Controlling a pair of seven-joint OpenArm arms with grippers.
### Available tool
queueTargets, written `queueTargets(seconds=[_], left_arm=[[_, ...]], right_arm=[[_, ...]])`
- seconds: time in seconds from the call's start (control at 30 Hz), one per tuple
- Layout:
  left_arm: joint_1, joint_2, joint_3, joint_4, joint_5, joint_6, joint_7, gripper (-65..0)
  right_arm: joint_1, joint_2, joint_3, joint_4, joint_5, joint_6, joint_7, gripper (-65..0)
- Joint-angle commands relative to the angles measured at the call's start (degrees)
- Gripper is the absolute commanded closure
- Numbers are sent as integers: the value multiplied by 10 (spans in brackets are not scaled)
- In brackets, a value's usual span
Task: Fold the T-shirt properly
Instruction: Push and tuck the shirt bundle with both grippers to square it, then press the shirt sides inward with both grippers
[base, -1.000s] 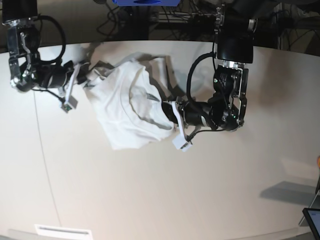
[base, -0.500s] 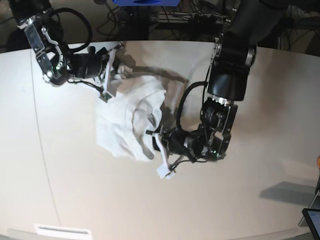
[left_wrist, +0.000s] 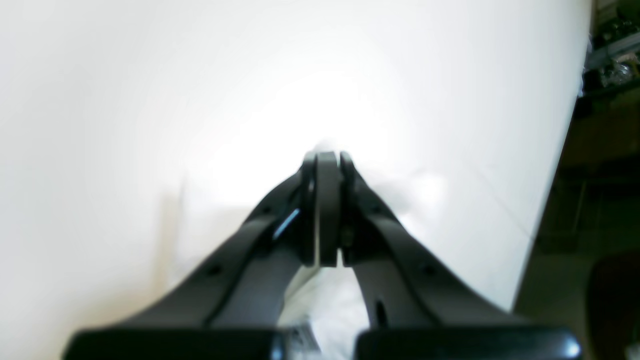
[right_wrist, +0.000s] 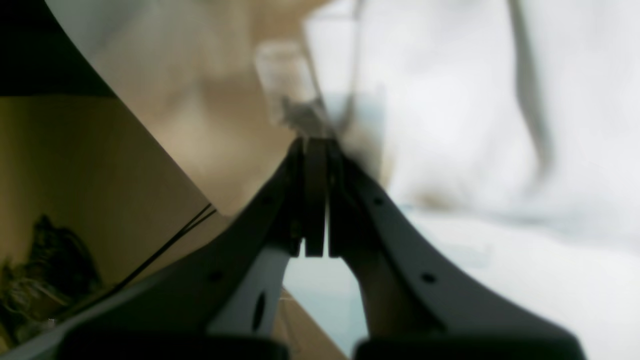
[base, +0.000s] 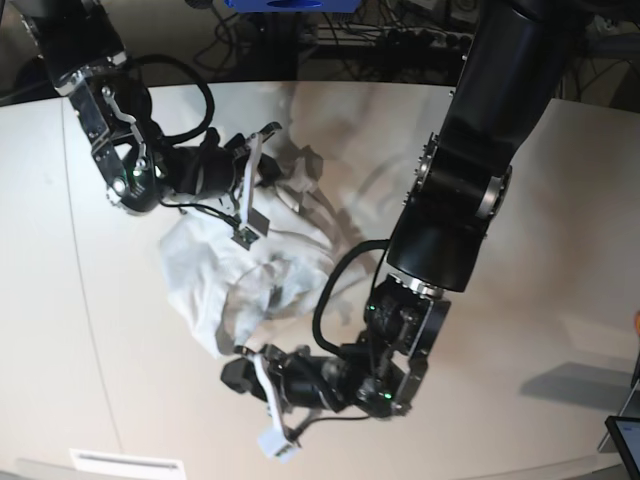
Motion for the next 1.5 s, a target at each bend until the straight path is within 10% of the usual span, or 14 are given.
queueTargets(seconds=[0.0, 0.27, 0.53, 0.97, 1.47], left_arm=[[-14, -28, -36, 31, -2, 2, 11, -10], [130, -134, -229, 253, 1, 2, 185, -10], [324, -218, -244, 427, -1, 2, 199, -10], [479, -222, -287, 478, 2, 2, 199, -10], [416, -132, -281, 351, 3, 3, 199, -10]], right_arm=[[-3, 11, 19, 11, 3, 0, 8, 0], [-74, 54, 131, 58, 5, 0, 28, 0], [-18, 61, 201, 31, 2, 0, 28, 0], [124, 61, 195, -175, 1, 1, 85, 0], [118, 38, 195, -287, 1, 2, 132, 0]])
